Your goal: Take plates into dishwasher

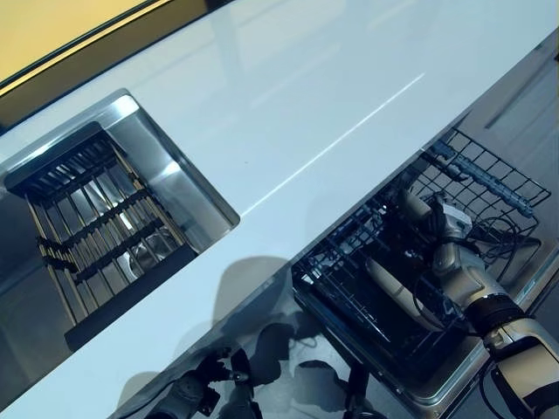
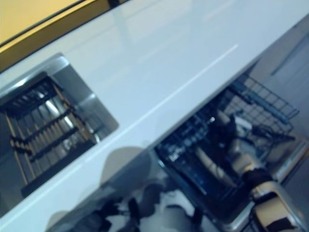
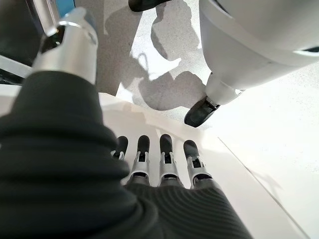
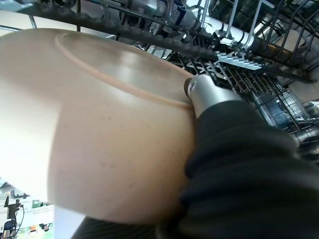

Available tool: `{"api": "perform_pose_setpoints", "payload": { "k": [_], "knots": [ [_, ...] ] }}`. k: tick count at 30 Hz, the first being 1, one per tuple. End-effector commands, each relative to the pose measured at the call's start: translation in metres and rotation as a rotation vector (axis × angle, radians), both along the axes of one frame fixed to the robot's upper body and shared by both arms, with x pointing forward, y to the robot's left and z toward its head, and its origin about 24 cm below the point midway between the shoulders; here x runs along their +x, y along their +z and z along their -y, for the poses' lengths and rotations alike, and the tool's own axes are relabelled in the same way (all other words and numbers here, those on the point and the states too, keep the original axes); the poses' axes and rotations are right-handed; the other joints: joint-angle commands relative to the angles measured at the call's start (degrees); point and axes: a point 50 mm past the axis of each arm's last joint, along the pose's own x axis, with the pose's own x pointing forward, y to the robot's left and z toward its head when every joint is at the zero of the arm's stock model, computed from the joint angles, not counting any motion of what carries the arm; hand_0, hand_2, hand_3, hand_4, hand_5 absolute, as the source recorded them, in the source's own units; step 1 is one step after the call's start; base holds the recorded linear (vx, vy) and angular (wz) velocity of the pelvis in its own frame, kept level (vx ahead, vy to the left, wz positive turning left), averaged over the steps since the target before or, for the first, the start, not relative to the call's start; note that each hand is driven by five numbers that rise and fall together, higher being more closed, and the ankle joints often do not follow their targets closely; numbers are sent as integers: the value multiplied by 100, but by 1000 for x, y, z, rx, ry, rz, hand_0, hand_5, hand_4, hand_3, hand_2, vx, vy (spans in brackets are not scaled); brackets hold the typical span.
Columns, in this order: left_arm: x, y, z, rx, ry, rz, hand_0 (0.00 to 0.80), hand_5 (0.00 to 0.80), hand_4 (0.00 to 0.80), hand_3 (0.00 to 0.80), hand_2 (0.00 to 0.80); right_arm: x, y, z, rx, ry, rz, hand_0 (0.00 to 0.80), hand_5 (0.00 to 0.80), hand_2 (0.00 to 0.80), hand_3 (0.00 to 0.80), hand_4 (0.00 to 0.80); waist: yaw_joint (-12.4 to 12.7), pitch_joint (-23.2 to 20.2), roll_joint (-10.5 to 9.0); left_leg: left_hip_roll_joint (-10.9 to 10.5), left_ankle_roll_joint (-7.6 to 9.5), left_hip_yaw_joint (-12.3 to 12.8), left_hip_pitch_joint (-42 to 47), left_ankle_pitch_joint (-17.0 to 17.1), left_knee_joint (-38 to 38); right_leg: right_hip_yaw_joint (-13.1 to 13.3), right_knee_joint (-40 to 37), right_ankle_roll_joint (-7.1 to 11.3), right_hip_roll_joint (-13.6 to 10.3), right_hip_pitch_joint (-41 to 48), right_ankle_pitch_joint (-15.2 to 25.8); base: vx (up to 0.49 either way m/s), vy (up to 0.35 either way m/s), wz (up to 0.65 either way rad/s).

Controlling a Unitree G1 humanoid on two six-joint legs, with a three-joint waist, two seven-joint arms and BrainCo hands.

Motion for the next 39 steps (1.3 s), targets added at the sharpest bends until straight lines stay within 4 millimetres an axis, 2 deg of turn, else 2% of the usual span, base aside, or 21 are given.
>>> {"api": "perform_pose_setpoints", "payload": {
  "k": [1, 11, 21, 39],
  "knots": [
    [32, 26, -13, 70, -32, 102, 0, 0, 0, 0, 0, 10, 23, 9, -51, -80, 16, 800, 800, 800, 800, 800, 151, 78, -15, -354, 302, -82, -432, -69, 78, -40, 1076, -271, -15, -495, -731, 4, 0, 8],
    [37, 30, -10, 62, -41, 112, 0, 0, 0, 0, 0, 14, 11, -4, -30, -29, -38, 800, 800, 800, 800, 800, 143, 122, -4, -367, 314, -78, -461, -61, 74, -52, 1114, -271, -24, -572, -721, 1, 2, 2],
    [41, 31, -3, 60, -52, 118, 0, 0, 0, 0, 0, 14, -12, -32, 34, 70, -80, 800, 800, 800, 800, 800, 121, 143, -4, -385, 332, -83, -421, -77, 77, -58, 1160, -280, -60, -580, -719, 0, 0, 0],
    [37, 26, -2, 62, -40, 98, 0, 0, 0, 0, 0, 11, -24, -61, 70, 214, -94, 800, 800, 800, 800, 800, 50, 99, -121, -335, 319, -8, -308, -89, 66, -76, 1151, -268, -41, -534, -695, 0, 0, 0]
  ]
}}
